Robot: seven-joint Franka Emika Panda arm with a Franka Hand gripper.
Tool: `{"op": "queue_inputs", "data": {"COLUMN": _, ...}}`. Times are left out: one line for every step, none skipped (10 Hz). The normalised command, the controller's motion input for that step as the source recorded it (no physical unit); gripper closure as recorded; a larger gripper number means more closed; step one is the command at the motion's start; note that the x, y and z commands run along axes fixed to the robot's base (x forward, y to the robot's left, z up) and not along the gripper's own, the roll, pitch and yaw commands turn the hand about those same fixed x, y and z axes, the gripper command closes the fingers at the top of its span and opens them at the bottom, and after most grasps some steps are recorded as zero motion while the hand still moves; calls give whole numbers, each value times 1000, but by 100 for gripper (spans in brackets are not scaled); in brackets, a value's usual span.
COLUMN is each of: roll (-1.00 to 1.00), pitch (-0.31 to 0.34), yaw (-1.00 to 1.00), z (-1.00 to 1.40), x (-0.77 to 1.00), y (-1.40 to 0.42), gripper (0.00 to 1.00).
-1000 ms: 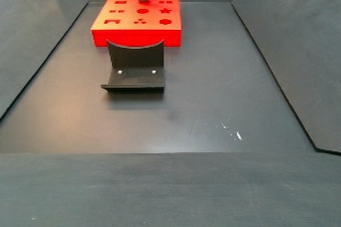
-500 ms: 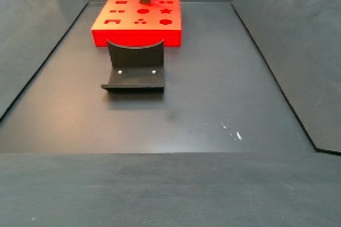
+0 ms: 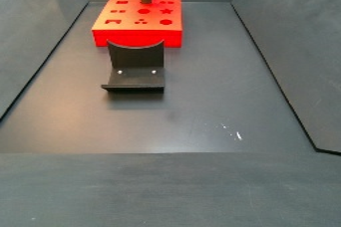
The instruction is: Insert the oval object.
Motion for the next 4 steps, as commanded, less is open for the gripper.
{"op": "queue_inputs", "data": {"roll": 83, "pitch": -14, "yaw": 0, "z": -406, "x": 0, "y": -57, "gripper": 100}}
{"op": "queue_inputs", "data": {"roll": 103, "pitch": -9, "yaw": 0, "z": -403, "x": 0, "y": -74, "gripper": 100}}
{"op": "queue_inputs", "data": {"roll": 59, "pitch": 0, "yaw": 0, "z": -89, "x": 0, "y": -6, "gripper": 100}}
{"op": "queue_inputs", "data": {"roll": 0, "pitch": 0, "yaw": 0, "z": 0, "x": 0, "y": 0, "gripper": 100}}
